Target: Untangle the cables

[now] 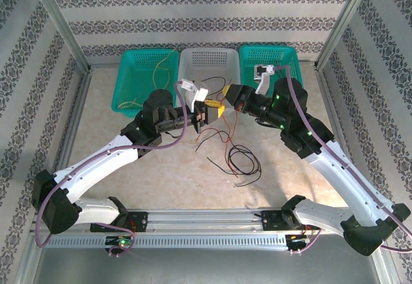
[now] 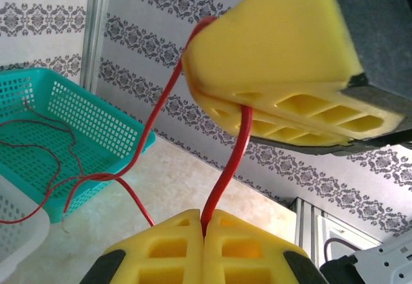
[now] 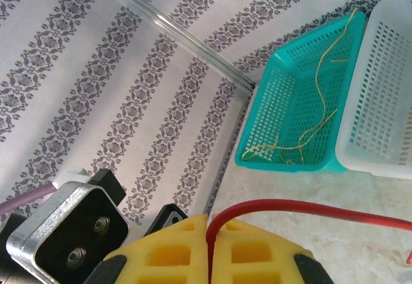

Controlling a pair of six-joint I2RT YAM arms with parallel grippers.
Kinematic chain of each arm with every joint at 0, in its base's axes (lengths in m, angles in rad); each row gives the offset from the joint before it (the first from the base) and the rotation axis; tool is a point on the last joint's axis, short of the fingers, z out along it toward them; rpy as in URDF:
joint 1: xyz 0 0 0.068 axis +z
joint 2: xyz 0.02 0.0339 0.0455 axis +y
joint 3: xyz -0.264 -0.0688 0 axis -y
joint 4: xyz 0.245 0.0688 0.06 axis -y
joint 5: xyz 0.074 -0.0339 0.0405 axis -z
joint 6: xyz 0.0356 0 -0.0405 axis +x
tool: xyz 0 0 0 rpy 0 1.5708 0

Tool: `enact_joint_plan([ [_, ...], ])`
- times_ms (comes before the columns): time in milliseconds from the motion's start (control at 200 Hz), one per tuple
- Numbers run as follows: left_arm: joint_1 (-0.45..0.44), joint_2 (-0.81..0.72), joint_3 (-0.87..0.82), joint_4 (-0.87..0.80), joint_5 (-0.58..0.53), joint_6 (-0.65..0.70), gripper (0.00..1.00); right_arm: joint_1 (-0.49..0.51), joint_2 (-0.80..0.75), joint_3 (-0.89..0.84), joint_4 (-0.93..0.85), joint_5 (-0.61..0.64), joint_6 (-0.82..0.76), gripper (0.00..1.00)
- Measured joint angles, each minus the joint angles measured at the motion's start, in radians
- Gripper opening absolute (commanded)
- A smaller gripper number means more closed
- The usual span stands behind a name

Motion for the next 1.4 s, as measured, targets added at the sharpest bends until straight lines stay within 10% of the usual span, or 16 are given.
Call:
enact_joint_plan([
  [100, 0.000, -0.002, 0.000, -0.002, -0.024, -0.016, 0.00, 0.000, -0.018, -0.013, -0.039, 0.013, -0.021, 0.64],
  [245, 0.003, -0.010, 0.001, -0.018, -0.042, -0.034, 0.00, -0.003, -0.083, -0.025, -0.164, 0.086, -0.085, 0.71],
  [1399, 0.050, -0.078, 0.123, -0.096, 0.294, -0.148, 0.00, -0.042, 0.008, -0.290, -0.044, 0.066, -0.146, 0.65],
])
